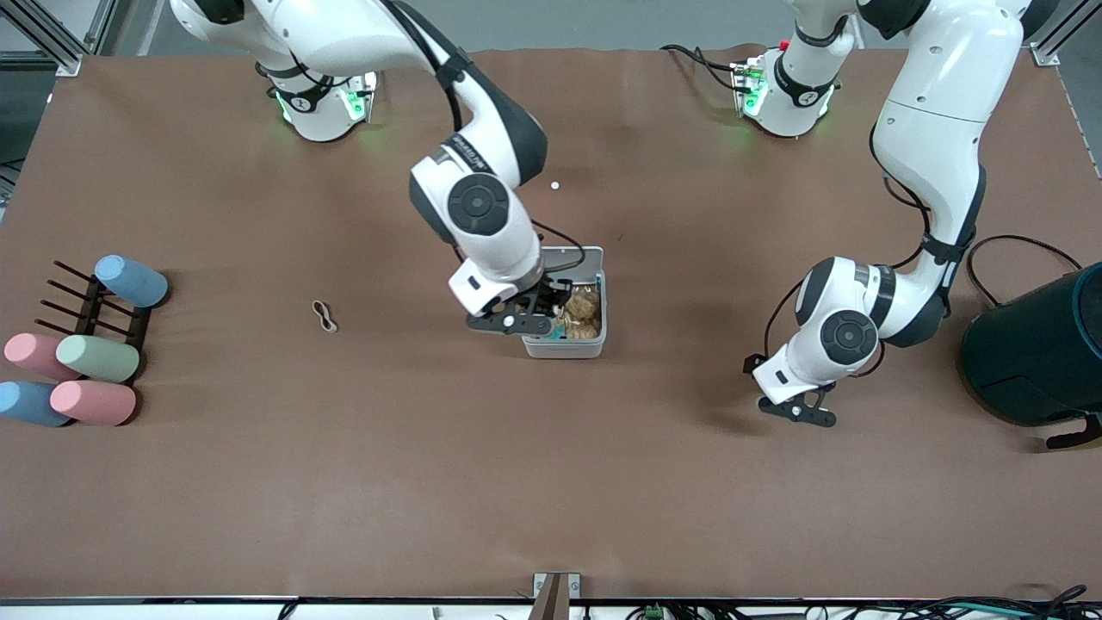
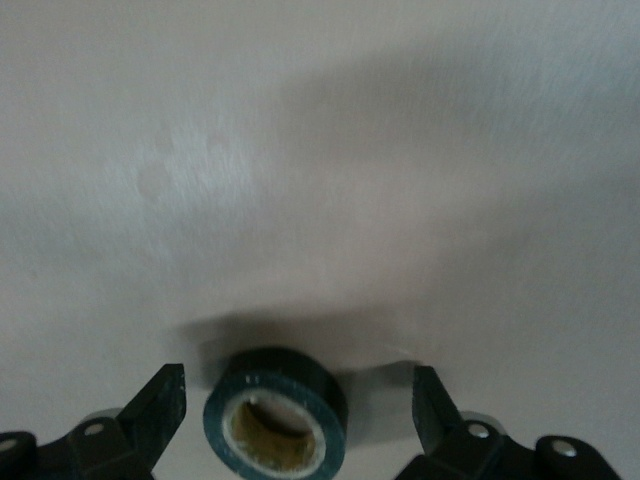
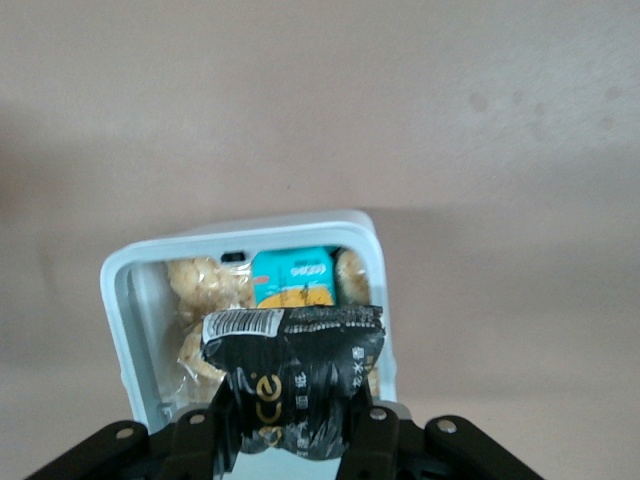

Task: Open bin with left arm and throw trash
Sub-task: 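Release the packet into the bin while the left gripper grasps the tape, then drop the tape into the bin while the right gripper grasps the clip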

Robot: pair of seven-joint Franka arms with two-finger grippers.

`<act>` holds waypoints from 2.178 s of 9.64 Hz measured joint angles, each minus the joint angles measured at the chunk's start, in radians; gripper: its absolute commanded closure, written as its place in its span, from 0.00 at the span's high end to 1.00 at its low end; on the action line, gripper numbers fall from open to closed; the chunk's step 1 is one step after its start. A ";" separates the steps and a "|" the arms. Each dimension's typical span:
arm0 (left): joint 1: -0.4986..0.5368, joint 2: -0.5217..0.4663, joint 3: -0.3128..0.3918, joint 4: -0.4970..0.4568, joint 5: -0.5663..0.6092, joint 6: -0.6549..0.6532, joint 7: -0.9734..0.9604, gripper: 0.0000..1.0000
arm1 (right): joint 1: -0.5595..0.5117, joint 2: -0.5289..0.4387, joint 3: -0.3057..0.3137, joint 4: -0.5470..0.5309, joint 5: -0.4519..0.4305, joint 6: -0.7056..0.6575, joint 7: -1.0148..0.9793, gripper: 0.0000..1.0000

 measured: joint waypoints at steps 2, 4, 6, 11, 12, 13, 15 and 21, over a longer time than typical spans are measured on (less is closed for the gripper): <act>0.091 -0.033 -0.078 -0.049 0.000 0.000 -0.001 0.19 | 0.008 0.020 -0.001 0.004 0.000 0.000 0.000 0.42; 0.146 -0.043 -0.124 -0.056 0.000 0.001 -0.001 0.03 | 0.014 0.040 -0.001 0.005 0.000 0.000 0.000 0.69; 0.145 -0.050 -0.129 -0.056 0.000 0.001 -0.001 0.00 | 0.015 0.043 -0.002 0.006 0.000 0.000 0.000 0.98; 0.140 -0.063 -0.252 0.065 0.000 -0.119 -0.117 0.00 | 0.013 0.038 -0.014 0.025 0.000 -0.006 0.000 0.99; 0.138 -0.070 -0.304 0.118 0.000 -0.169 -0.182 0.00 | 0.001 0.025 -0.033 0.038 0.000 -0.046 0.003 0.99; 0.135 -0.076 -0.361 0.154 -0.001 -0.200 -0.278 0.00 | -0.035 -0.003 -0.052 0.043 -0.001 -0.135 0.004 0.99; 0.098 -0.075 -0.465 0.171 -0.001 -0.215 -0.533 0.00 | -0.176 -0.072 -0.063 -0.015 -0.010 -0.245 -0.042 0.99; -0.133 -0.032 -0.468 0.198 0.009 -0.213 -0.882 0.62 | -0.507 -0.270 -0.066 -0.716 -0.031 0.297 -0.775 0.99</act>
